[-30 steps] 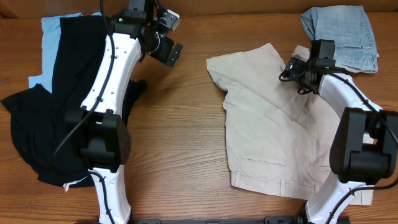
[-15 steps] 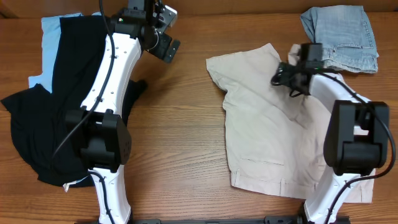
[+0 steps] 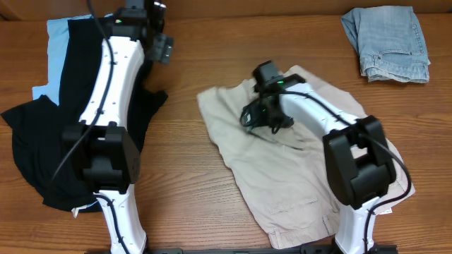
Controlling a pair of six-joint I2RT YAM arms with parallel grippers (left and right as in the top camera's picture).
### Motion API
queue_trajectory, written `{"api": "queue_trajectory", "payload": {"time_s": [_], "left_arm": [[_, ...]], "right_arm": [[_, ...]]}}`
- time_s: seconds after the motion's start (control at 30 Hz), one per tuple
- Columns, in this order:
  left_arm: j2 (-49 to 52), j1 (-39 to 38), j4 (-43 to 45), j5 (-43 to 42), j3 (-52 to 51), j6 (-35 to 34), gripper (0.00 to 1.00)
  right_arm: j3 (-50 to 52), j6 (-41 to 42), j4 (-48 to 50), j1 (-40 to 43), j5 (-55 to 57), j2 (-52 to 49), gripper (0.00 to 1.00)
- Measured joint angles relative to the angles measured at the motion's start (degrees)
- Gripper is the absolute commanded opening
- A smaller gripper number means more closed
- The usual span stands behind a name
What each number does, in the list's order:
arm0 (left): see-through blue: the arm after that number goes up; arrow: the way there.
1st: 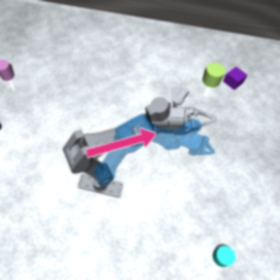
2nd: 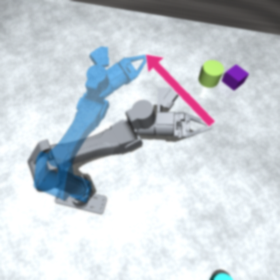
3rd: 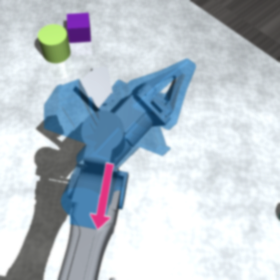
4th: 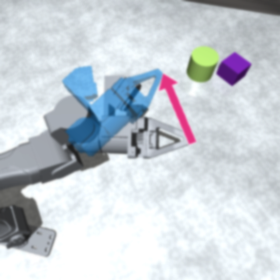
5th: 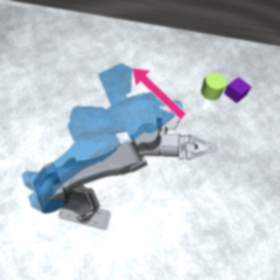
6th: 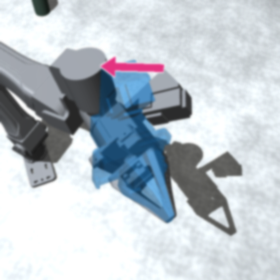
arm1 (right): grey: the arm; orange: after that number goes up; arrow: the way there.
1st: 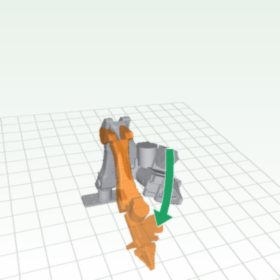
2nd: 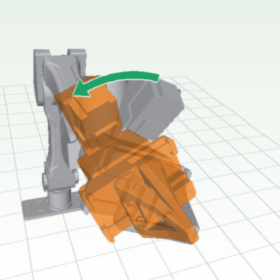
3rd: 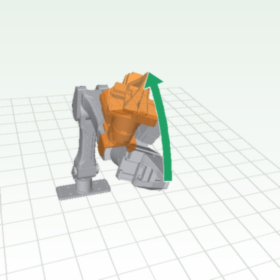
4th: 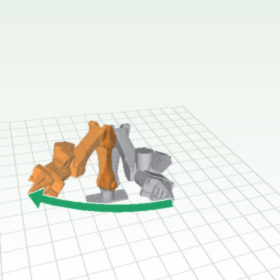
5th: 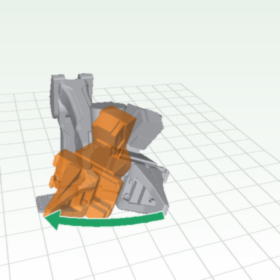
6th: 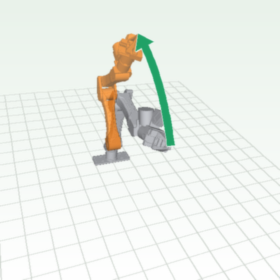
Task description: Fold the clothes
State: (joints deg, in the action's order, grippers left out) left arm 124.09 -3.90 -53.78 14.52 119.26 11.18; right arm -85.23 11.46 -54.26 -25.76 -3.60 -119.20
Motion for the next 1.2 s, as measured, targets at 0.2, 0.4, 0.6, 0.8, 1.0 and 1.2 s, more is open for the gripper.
{"api": "queue_trajectory", "payload": {"time_s": [0.2,0.4,0.6,0.8,1.0,1.2], "left_arm": [[0.02,3.76,-1.49,1.18,0.00,-1.86,1.00],[0.02,5.42,-1.25,-1.11,0.00,-0.92,1.00],[0.00,3.23,0.09,-11.28,0.00,6.27,1.00],[0.02,-4.46,3.19,-21.64,0.00,14.34,1.00],[0.50,-16.09,6.93,-26.21,0.00,20.76,1.00],[4.66,-26.82,11.02,-28.13,0.00,23.80,1.00]], "right_arm": [[-7.21,-1.25,-8.70,-7.82,-2.21,-0.57,0.98],[-11.74,1.46,-11.50,-13.70,-3.69,-0.55,1.00],[-14.27,6.73,-12.17,-6.75,-2.51,3.45,1.00],[-15.72,10.80,-11.50,10.82,-0.11,14.32,1.00],[-16.46,11.41,-12.94,23.28,-0.46,18.01,1.00],[-16.44,11.17,-15.32,26.91,-1.44,17.84,1.00]]}}
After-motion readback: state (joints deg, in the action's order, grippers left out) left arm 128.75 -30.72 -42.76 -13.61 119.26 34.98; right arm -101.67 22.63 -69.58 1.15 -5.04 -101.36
